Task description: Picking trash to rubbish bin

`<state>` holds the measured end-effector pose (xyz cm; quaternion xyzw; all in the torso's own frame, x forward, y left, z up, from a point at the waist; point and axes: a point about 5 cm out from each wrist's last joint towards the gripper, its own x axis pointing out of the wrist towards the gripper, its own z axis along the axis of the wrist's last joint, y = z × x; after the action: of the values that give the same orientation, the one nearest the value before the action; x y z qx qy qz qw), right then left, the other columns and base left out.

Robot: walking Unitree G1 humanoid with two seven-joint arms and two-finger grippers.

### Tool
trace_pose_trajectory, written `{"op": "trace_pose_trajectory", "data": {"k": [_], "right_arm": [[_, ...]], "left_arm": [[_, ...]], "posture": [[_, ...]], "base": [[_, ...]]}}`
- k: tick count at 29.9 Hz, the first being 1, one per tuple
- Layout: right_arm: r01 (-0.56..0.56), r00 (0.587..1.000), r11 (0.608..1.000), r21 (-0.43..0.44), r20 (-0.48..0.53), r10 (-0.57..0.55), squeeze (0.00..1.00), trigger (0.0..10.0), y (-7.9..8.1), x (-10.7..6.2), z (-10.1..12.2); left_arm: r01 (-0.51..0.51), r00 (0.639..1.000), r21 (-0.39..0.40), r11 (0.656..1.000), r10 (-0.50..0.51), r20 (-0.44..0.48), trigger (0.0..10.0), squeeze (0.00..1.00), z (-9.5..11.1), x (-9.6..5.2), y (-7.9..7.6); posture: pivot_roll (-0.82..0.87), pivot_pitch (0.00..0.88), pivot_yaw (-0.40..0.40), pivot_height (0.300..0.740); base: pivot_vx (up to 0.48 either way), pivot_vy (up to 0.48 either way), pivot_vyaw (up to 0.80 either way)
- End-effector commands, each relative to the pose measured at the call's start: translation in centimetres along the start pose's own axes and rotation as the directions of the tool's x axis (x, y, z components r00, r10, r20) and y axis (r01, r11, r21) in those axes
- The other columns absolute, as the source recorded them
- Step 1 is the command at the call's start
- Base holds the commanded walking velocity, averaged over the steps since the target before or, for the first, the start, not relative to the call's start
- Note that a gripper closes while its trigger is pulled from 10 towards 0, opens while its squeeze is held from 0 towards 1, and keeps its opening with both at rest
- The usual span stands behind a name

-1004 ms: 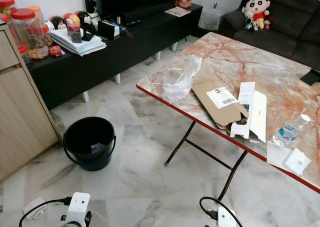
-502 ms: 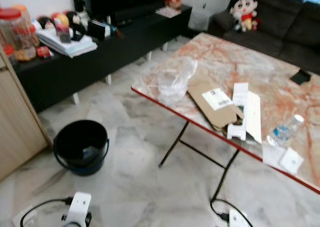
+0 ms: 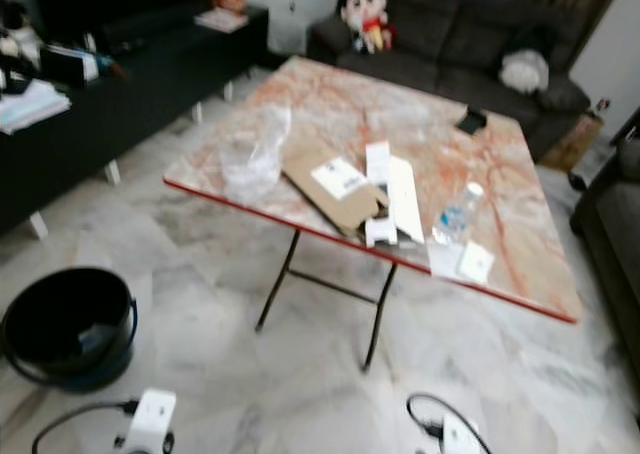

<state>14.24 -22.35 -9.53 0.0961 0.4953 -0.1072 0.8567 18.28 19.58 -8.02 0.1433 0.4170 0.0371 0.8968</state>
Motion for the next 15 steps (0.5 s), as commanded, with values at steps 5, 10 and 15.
{"op": "trace_pose_trajectory", "data": {"k": [5,10,15], "right_arm": [[0.028,0.999,1.000,-0.004,0.027,-0.028,0.00,10.0,-1.01,-0.03,1.19],[0.025,0.999,1.000,-0.009,0.030,-0.025,0.00,10.0,-0.74,0.04,1.41],[0.025,0.999,1.000,-0.003,0.044,-0.025,0.00,10.0,-0.64,0.07,1.62]], "left_arm": [[0.038,0.999,0.009,0.999,-0.039,0.016,10.0,0.00,0.63,0.00,-1.30],[0.039,0.999,0.010,0.999,-0.039,0.019,10.0,0.00,0.74,0.03,-1.27],[0.039,0.999,0.006,0.999,-0.039,0.021,10.0,0.00,0.84,0.05,-1.34]], "posture": [[0.16,0.000,-0.126,0.740],[0.16,0.000,-0.126,0.740],[0.16,0.000,-0.131,0.740]], "base": [[0.000,0.000,-0.78],[0.000,0.000,-0.78],[0.000,0.000,0.00]]}}
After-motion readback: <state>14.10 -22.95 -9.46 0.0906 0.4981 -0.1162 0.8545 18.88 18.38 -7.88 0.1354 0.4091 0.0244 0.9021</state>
